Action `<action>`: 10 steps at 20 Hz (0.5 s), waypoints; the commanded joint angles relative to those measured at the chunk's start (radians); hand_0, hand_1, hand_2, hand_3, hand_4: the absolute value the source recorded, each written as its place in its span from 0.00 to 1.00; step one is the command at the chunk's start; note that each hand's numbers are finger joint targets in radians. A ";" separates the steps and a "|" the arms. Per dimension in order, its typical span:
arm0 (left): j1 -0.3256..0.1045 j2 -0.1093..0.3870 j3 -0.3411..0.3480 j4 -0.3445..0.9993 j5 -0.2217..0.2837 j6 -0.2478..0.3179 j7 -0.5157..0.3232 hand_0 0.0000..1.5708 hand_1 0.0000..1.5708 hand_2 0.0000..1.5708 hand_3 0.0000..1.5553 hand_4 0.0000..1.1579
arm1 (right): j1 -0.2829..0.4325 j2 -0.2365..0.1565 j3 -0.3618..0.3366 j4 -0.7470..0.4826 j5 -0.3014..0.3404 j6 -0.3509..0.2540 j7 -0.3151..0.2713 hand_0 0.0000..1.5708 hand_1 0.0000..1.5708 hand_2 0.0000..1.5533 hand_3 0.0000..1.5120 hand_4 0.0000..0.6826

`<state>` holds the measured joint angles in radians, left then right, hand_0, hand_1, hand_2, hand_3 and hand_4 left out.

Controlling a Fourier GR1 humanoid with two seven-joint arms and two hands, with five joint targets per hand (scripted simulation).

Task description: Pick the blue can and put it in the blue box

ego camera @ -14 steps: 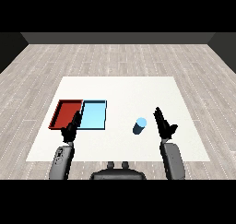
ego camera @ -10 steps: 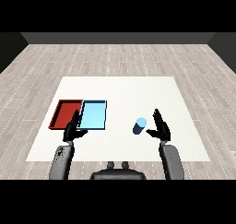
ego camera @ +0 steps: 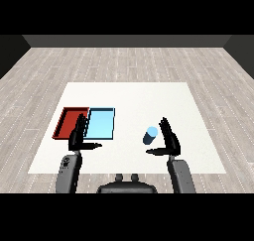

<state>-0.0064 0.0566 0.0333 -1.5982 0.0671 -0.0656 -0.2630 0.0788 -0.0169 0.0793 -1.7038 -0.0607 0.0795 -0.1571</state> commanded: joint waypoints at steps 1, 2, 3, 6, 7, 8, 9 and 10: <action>-0.032 0.003 0.017 0.040 0.027 -0.031 -0.048 0.00 0.00 0.00 0.00 0.00 | 0.049 0.016 0.034 0.051 0.012 0.021 -0.131 0.00 0.00 0.00 0.00 0.00; 0.028 0.001 0.006 -0.038 0.027 -0.032 -0.035 0.00 0.00 0.00 0.00 0.00 | 0.028 -0.014 -0.013 0.009 -0.018 0.039 -0.084 0.00 0.00 0.00 0.00 0.00; 0.022 0.026 0.036 0.060 0.035 -0.074 -0.113 0.00 0.00 0.00 0.00 0.00 | 0.020 -0.008 -0.015 0.053 -0.026 0.052 -0.113 0.00 0.00 0.00 0.00 0.00; 0.054 -0.018 -0.007 -0.020 -0.005 -0.021 -0.107 0.00 0.00 0.00 0.00 0.00 | 0.041 -0.014 -0.025 0.060 -0.026 0.060 -0.138 0.00 0.00 0.00 0.00 0.00; -0.053 0.013 0.043 0.079 0.027 -0.037 -0.076 0.00 0.00 0.00 0.00 0.00 | -0.036 0.016 -0.019 0.156 0.018 0.002 -0.153 0.00 0.00 0.00 0.00 0.00; -0.011 0.047 0.071 0.054 0.068 -0.091 -0.086 0.00 0.00 0.00 0.00 0.00 | 0.036 -0.010 -0.034 0.077 -0.012 0.034 -0.131 0.00 0.00 0.00 0.00 0.00; -0.092 0.012 0.040 0.041 0.043 -0.024 0.007 0.00 0.00 0.00 0.00 0.00 | 0.006 0.016 -0.010 0.044 -0.014 -0.004 -0.068 0.00 0.00 0.00 0.00 0.00; -0.015 0.002 0.025 0.042 0.017 -0.035 -0.083 0.00 0.00 0.00 0.00 0.00 | 0.031 0.016 0.044 0.052 0.005 -0.070 -0.085 0.00 0.00 0.00 0.00 0.00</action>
<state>-0.0242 0.0654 0.0604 -1.5719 0.0943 -0.1026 -0.3186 0.0971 -0.0132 0.0754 -1.6490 -0.0693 0.0818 -0.2497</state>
